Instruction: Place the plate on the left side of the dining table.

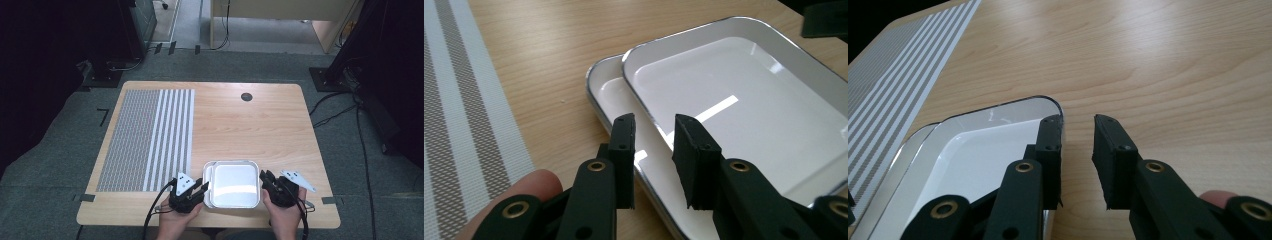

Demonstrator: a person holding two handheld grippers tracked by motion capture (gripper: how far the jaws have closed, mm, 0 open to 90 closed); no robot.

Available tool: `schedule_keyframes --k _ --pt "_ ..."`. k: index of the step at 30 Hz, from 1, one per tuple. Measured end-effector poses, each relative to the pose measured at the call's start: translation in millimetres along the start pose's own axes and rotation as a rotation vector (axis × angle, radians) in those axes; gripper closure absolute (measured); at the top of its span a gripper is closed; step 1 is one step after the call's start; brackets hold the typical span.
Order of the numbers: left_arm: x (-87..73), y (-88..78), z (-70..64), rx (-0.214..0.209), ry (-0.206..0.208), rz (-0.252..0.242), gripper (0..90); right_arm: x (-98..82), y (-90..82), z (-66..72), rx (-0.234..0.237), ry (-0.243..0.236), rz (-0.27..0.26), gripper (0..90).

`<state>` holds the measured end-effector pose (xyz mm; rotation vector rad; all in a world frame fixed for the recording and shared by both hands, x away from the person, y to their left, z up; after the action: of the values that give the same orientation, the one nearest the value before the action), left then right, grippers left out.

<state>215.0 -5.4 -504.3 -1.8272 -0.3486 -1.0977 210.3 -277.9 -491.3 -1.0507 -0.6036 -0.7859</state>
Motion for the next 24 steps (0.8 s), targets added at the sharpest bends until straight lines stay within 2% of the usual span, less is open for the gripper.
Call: schedule_keyframes --k 3,4,5,7,12,16,19,24 --pt "-1.0 1.0 -5.8 -0.007 0.002 0.009 71.0 5.2 4.2 2.0 0.012 -0.008 0.022 74.2" --pt "-2.6 3.3 -9.8 -0.006 -0.002 0.022 70.5 8.5 9.5 5.2 0.003 -0.037 0.044 74.0" --pt "-2.6 3.3 -9.8 -0.006 -0.002 0.022 70.2 8.5 9.5 5.2 0.003 -0.037 0.044 74.0" --pt "-3.9 4.9 -12.7 -0.004 -0.009 0.031 69.1 9.9 18.7 7.5 -0.031 -0.057 0.078 74.2" --pt "-5.5 6.3 -16.4 0.007 -0.009 0.044 69.1 6.8 28.2 6.1 -0.036 -0.037 0.094 75.0" --pt "-7.3 7.7 -18.9 0.011 0.001 0.057 69.2 3.8 32.2 8.2 -0.044 -0.045 0.116 77.7" --pt "-8.2 8.1 -21.0 0.013 0.01 0.061 69.2 2.2 32.6 9.0 -0.04 -0.003 0.102 85.8" --pt "-9.1 9.1 -22.6 0.018 0.01 0.066 69.1 1.5 31.3 8.5 -0.058 0.034 0.077 87.7"
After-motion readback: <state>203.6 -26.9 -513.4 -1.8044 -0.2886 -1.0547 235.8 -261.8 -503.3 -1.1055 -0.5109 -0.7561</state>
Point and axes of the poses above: each handheld gripper's, and its own axes: y roughly forward along the jaws, x roughly out of its top, z roughly to its left, the point moved 2 cm from there along y, roughly forward along the jaws, and after that the axes turned 4 degrees about x, right-handed, at the moved point
